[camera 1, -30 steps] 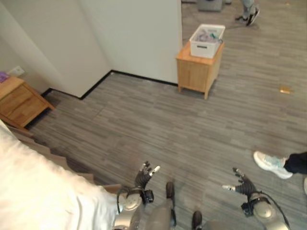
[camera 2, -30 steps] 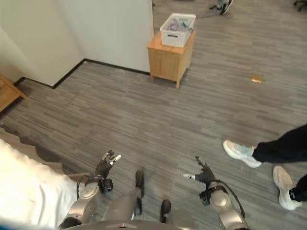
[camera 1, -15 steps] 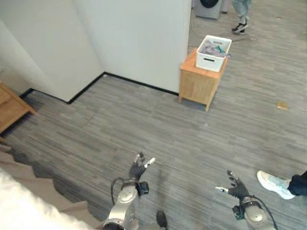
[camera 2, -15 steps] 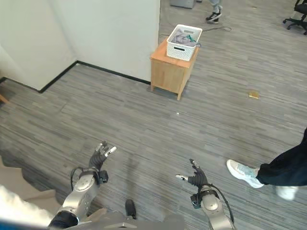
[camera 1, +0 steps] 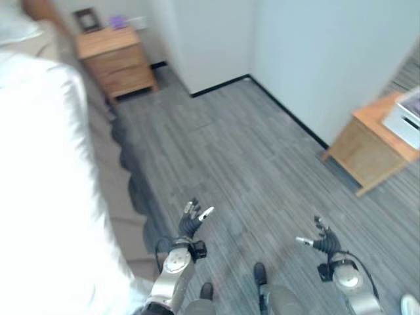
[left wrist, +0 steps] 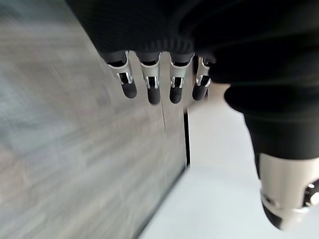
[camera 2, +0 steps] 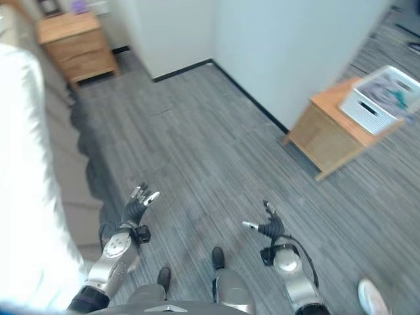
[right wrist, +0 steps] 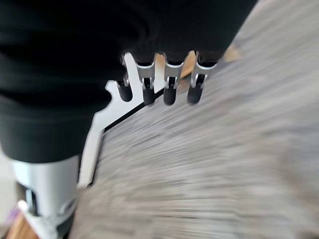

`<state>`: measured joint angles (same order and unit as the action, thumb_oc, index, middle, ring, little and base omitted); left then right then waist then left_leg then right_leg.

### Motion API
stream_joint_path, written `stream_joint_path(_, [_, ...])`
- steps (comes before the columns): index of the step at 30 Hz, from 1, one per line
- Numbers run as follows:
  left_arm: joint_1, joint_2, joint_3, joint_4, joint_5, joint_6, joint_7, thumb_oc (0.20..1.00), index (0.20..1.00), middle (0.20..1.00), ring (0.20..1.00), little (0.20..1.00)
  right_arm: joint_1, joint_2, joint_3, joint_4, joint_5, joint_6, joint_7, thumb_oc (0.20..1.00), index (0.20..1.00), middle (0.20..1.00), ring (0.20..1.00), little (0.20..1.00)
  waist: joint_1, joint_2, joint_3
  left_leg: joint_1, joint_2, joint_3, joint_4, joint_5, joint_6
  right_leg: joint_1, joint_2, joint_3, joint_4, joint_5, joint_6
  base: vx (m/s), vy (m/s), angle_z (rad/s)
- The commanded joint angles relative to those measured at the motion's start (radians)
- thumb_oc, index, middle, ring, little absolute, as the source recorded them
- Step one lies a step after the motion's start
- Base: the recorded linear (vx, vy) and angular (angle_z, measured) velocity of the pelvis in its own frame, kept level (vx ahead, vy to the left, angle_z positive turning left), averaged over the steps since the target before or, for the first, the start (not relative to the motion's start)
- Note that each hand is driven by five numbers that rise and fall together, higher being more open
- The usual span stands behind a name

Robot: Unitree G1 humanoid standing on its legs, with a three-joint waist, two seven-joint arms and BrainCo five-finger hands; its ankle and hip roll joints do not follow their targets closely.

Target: Making the bed.

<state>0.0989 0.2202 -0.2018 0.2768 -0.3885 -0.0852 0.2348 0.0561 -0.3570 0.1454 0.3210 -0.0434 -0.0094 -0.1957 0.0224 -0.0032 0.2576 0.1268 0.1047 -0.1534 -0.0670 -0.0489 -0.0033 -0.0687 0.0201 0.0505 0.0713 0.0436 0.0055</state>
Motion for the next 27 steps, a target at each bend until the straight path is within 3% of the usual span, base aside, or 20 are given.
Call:
stream_joint_path(1, [-0.001, 0.038, 0.049, -0.04, -0.022, -0.042, -0.024, 1.0, 1.0, 1.0, 1.0, 1.0, 0.03, -0.021, 0.006, -0.075, -0.036, -0.04, 0.012, 1.0, 1.0, 1.0, 1.0, 1.0, -0.018, 0.001, -0.058, 0.011, -0.062, 0.032, 0.01, -0.022, -0.064, 0.047, -0.122, -0.047, -0.142, 0.004, 0.142, 0.15, -0.205, 0.37])
stream_joint_path(4, [0.038, 0.056, 0.068, -0.078, 0.005, -0.042, -0.052, 1.0, 1.0, 1.0, 1.0, 1.0, 0.026, -0.032, -0.009, -0.084, -0.006, -0.051, 0.021, 1.0, 1.0, 1.0, 1.0, 1.0, -0.001, 0.009, -0.052, -0.046, -0.06, 0.064, 0.138, -0.034, -0.097, 0.11, -0.138, -0.12, -0.159, -0.027, 0.124, 0.08, -0.182, 0.43])
stream_joint_path(5, [0.039, 0.052, 0.071, -0.09, 0.003, -0.046, -0.061, 1.0, 1.0, 1.0, 1.0, 1.0, 0.028, -0.034, -0.02, -0.087, 0.017, -0.055, 0.017, 1.0, 1.0, 1.0, 1.0, 1.0, 0.003, 0.009, -0.033, -0.105, -0.045, 0.171, 0.222, -0.007, -0.113, 0.152, -0.16, -0.181, -0.159, -0.058, 0.115, 0.0, -0.153, 0.75])
stream_joint_path(6, [0.034, 0.054, 0.07, -0.095, 0.001, -0.046, -0.063, 1.0, 1.0, 1.0, 1.0, 1.0, 0.027, -0.034, -0.024, -0.085, 0.024, -0.052, 0.011, 1.0, 1.0, 1.0, 1.0, 1.0, -0.002, 0.008, -0.024, -0.131, -0.027, 0.234, 0.255, 0.001, -0.109, 0.168, -0.167, -0.209, -0.159, -0.069, 0.113, -0.02, -0.122, 0.98])
stream_joint_path(7, [0.034, 0.054, 0.071, -0.096, 0.001, -0.045, -0.063, 1.0, 1.0, 1.0, 1.0, 1.0, 0.026, -0.033, -0.024, -0.084, 0.024, -0.052, 0.011, 1.0, 1.0, 1.0, 1.0, 1.0, -0.003, 0.008, -0.024, -0.134, -0.026, 0.233, 0.26, -0.002, -0.11, 0.168, -0.166, -0.21, -0.159, -0.069, 0.113, -0.02, -0.073, 1.1])
stream_joint_path(9, [0.027, 0.061, 0.066, -0.098, 0.001, -0.041, -0.074, 1.0, 1.0, 1.0, 1.0, 1.0, 0.028, -0.032, -0.034, -0.077, 0.03, -0.043, 0.0, 1.0, 1.0, 1.0, 1.0, 1.0, -0.023, 0.006, -0.019, -0.158, 0.023, 0.412, 0.274, 0.009, -0.097, 0.191, -0.175, -0.269, -0.159, -0.087, 0.112, 0.0, -0.083, 0.87])
stream_joint_path(11, [0.033, 0.068, 0.063, -0.106, 0.015, -0.036, -0.089, 1.0, 1.0, 1.0, 1.0, 1.0, 0.027, -0.028, -0.032, -0.077, 0.032, -0.037, 0.001, 1.0, 1.0, 1.0, 1.0, 1.0, -0.025, 0.009, -0.024, -0.187, 0.002, 0.485, 0.262, 0.016, -0.076, 0.202, -0.169, -0.283, -0.159, -0.093, 0.111, 0.04, -0.031, 0.67])
stream_joint_path(12, [0.033, 0.068, 0.063, -0.106, 0.015, -0.035, -0.09, 1.0, 1.0, 1.0, 1.0, 1.0, 0.027, -0.028, -0.031, -0.077, 0.032, -0.036, 0.001, 1.0, 1.0, 1.0, 1.0, 1.0, -0.025, 0.008, -0.025, -0.187, 0.0, 0.486, 0.259, 0.016, -0.074, 0.201, -0.17, -0.282, -0.159, -0.093, 0.112, 0.07, 0.049, 0.85])
stream_joint_path(14, [0.036, 0.065, 0.051, -0.086, 0.03, -0.021, -0.112, 1.0, 1.0, 1.0, 1.0, 1.0, 0.025, -0.021, -0.032, -0.07, 0.021, -0.033, 0.011, 1.0, 1.0, 1.0, 1.0, 1.0, -0.028, 0.028, -0.047, -0.143, -0.027, 0.47, 0.126, 0.031, -0.061, 0.209, -0.156, -0.305, -0.156, -0.096, 0.123, 0.15, 0.106, 0.23])
stream_joint_path(19, [0.026, 0.07, 0.024, -0.076, 0.045, -0.002, -0.125, 1.0, 1.0, 1.0, 1.0, 1.0, 0.048, 0.003, -0.033, -0.08, 0.013, -0.034, 0.023, 1.0, 1.0, 1.0, 1.0, 1.0, -0.049, 0.017, -0.063, -0.057, -0.029, 0.458, 0.015, 0.055, -0.041, 0.18, -0.174, -0.31, 0.009, -0.121, 0.135, 0.09, 0.088, 0.08])
stream_joint_path(20, [0.02, 0.079, 0.013, -0.077, 0.056, 0.002, -0.126, 1.0, 1.0, 1.0, 1.0, 1.0, 0.055, 0.013, -0.028, -0.086, 0.015, -0.035, 0.032, 1.0, 1.0, 1.0, 1.0, 1.0, -0.063, 0.013, -0.051, -0.021, -0.025, 0.454, -0.007, 0.041, -0.029, 0.112, -0.189, -0.292, 0.153, -0.119, 0.163, 0.04, 0.094, -0.03])
stream_joint_path(21, [0.008, 0.086, 0.005, -0.076, 0.061, 0.003, -0.121, 1.0, 1.0, 1.0, 1.0, 1.0, 0.051, 0.019, -0.021, -0.089, 0.014, -0.035, 0.034, 1.0, 1.0, 1.0, 1.0, 1.0, -0.073, 0.009, -0.037, -0.013, -0.024, 0.455, -0.011, 0.044, -0.023, 0.052, -0.195, -0.268, 0.246, -0.078, 0.186, 0.01, 0.1, -0.16])
stream_joint_path(23, [-0.014, 0.097, -0.002, -0.068, 0.068, 0.004, -0.116, 1.0, 1.0, 1.0, 1.0, 1.0, 0.049, 0.031, -0.019, -0.091, 0.018, -0.036, 0.034, 1.0, 1.0, 1.0, 1.0, 1.0, -0.085, 0.012, -0.025, -0.015, -0.008, 0.446, -0.02, 0.05, -0.021, -0.031, -0.17, -0.193, 0.348, -0.063, 0.201, -0.03, 0.018, 0.04])
stream_joint_path(24, [-0.024, 0.1, -0.005, -0.06, 0.071, -0.003, -0.115, 1.0, 1.0, 1.0, 1.0, 1.0, 0.06, 0.042, -0.023, -0.093, 0.026, -0.045, 0.03, 1.0, 1.0, 1.0, 1.0, 1.0, -0.091, 0.011, -0.027, -0.013, -0.005, 0.436, -0.02, 0.045, -0.026, -0.041, -0.159, -0.145, 0.323, -0.095, 0.188, 0.02, -0.016, 0.27])
stream_joint_path(27, [-0.034, 0.1, -0.014, -0.055, 0.069, -0.007, -0.117, 1.0, 1.0, 1.0, 1.0, 1.0, 0.067, 0.045, -0.028, -0.088, 0.033, -0.043, 0.03, 1.0, 1.0, 1.0, 1.0, 1.0, -0.099, 0.007, -0.032, -0.012, -0.004, 0.422, -0.02, 0.042, -0.033, -0.026, -0.154, -0.11, 0.238, -0.114, 0.169, 0.04, -0.045, 0.15])
